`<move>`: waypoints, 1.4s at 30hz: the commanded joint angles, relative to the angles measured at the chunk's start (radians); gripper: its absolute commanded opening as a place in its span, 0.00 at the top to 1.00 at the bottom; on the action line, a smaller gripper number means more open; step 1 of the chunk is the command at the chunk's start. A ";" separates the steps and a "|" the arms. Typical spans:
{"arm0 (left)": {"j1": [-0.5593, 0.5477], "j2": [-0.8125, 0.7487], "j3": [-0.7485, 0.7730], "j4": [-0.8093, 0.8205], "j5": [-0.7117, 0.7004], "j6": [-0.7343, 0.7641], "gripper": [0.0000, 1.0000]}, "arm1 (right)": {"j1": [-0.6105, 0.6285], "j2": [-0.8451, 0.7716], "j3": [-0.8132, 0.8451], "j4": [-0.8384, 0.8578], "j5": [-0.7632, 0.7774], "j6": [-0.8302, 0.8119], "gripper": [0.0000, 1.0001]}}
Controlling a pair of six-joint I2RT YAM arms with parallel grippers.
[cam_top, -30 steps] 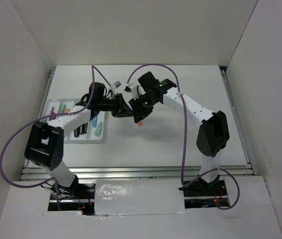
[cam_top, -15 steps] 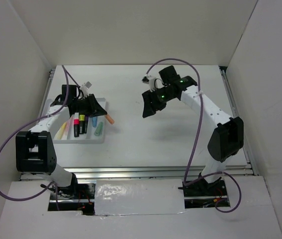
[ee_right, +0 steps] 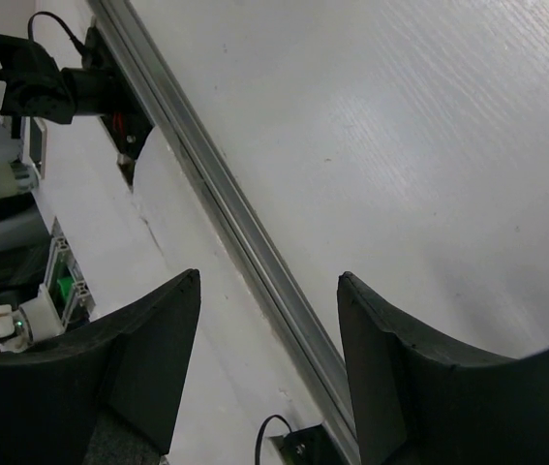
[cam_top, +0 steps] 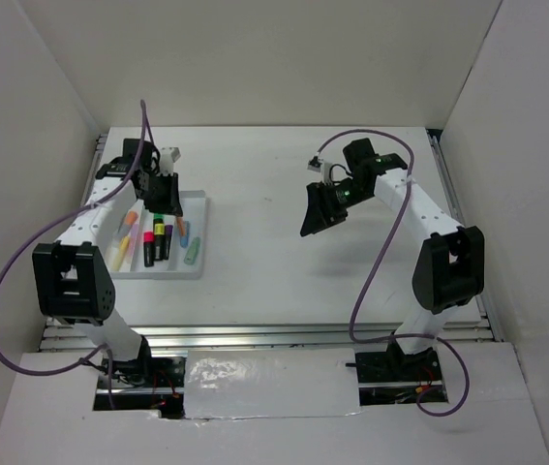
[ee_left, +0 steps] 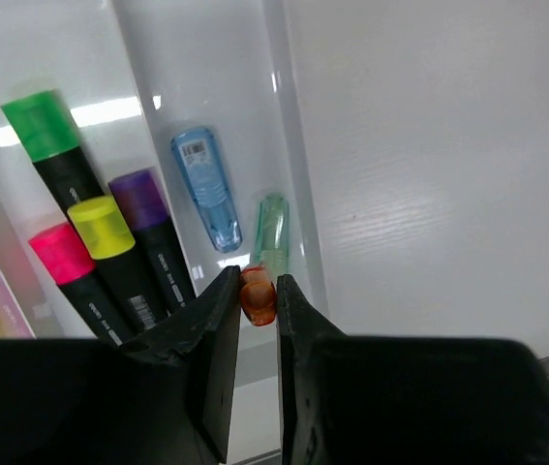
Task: Sort the stationery into containers
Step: Place the stationery into the container
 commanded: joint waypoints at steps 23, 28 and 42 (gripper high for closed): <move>-0.130 0.119 0.073 -0.066 -0.136 0.084 0.25 | -0.015 -0.063 -0.040 0.034 0.066 0.031 0.35; -0.161 -0.032 0.059 0.007 -0.096 0.125 0.01 | -0.016 -0.165 -0.084 0.135 0.212 0.092 0.32; -0.247 -0.389 -0.217 0.199 -0.122 0.116 0.01 | -0.169 -0.650 -0.509 0.440 0.776 0.074 0.00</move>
